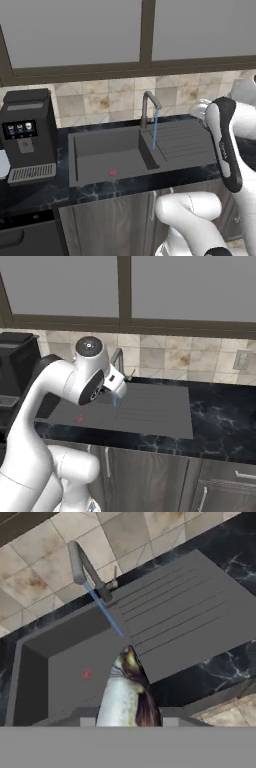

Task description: Take the fish out of the fridge, briefly rinse it in the sink, and place it on the tray next to the sink.

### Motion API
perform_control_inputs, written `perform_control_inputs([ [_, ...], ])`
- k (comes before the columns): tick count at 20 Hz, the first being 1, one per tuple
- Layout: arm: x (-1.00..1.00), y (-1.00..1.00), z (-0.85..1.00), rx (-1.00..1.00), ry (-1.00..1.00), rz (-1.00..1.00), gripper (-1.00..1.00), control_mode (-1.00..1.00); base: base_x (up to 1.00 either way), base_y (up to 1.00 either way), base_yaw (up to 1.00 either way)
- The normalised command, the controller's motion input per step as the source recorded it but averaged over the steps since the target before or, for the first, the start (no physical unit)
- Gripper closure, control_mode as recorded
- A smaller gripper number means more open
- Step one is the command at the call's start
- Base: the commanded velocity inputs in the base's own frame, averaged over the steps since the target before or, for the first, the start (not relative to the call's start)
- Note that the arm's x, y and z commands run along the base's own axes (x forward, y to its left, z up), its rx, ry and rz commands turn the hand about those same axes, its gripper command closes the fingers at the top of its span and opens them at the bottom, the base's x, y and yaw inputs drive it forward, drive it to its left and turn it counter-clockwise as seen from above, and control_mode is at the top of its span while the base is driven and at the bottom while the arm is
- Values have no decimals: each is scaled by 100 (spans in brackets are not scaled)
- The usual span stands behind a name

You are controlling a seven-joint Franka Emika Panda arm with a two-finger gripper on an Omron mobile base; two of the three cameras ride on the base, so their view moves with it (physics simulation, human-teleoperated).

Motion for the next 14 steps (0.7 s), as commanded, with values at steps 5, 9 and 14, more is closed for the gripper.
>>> perform_control_inputs([
  [5, 18, 56, -45, -30, 19, 11, 100, -100, 0, 0, 0],
  [9, 0, 100, -39, -50, 2, 5, 100, -100, 0, 0, 0],
  [14, -2, 100, -47, -47, 0, 0, 100, -100, 0, 0, 0],
])
